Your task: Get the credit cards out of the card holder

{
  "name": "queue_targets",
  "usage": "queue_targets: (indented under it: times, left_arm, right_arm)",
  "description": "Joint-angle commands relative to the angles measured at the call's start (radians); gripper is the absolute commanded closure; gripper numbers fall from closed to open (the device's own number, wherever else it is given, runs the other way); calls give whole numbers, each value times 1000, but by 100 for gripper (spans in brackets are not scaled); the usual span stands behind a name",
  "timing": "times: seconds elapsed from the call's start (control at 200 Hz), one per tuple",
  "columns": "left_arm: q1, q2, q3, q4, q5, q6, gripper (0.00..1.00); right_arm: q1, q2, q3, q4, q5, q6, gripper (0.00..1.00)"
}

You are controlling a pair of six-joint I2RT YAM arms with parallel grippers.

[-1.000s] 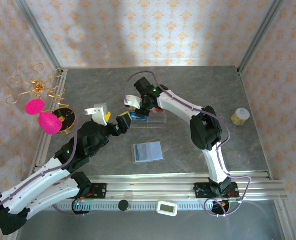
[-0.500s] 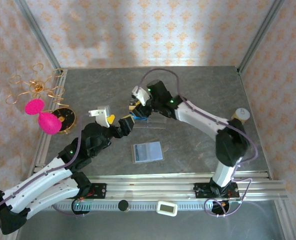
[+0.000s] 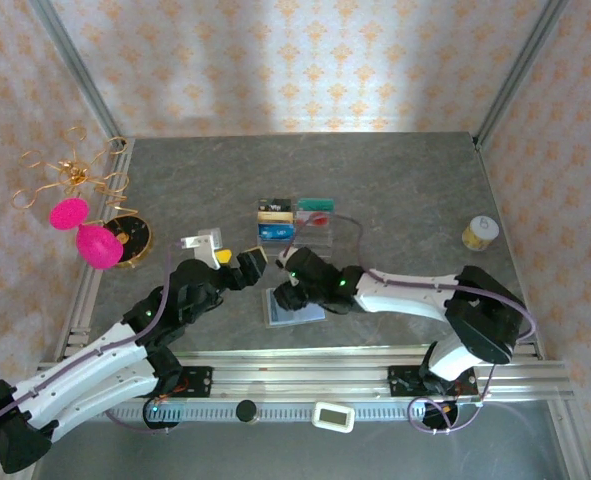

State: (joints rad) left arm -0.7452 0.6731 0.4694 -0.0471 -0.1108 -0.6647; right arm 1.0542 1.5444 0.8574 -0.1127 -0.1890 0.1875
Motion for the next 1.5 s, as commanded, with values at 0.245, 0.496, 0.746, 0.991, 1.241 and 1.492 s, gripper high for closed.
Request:
queue_targets:
  times: [0.245, 0.496, 0.746, 0.991, 1.241, 1.492]
  left_arm:
    - [8, -41, -43, 13, 16, -37, 3]
    - [8, -13, -57, 7, 38, -36, 10]
    - [6, 73, -100, 42, 87, -47, 36]
    - [2, 269, -169, 197, 199, -75, 83]
    - [-48, 519, -112, 300, 278, -44, 93]
    - [-115, 712, 27, 290, 360, 15, 87]
  right_arm:
    - [93, 174, 76, -36, 188, 45, 57]
    - [104, 200, 52, -20, 204, 83, 90]
    - [104, 83, -59, 165, 207, 164, 100]
    - [103, -2, -145, 282, 183, 187, 100]
    - [103, -57, -193, 315, 193, 219, 93]
    - [102, -308, -297, 250, 396, 274, 64]
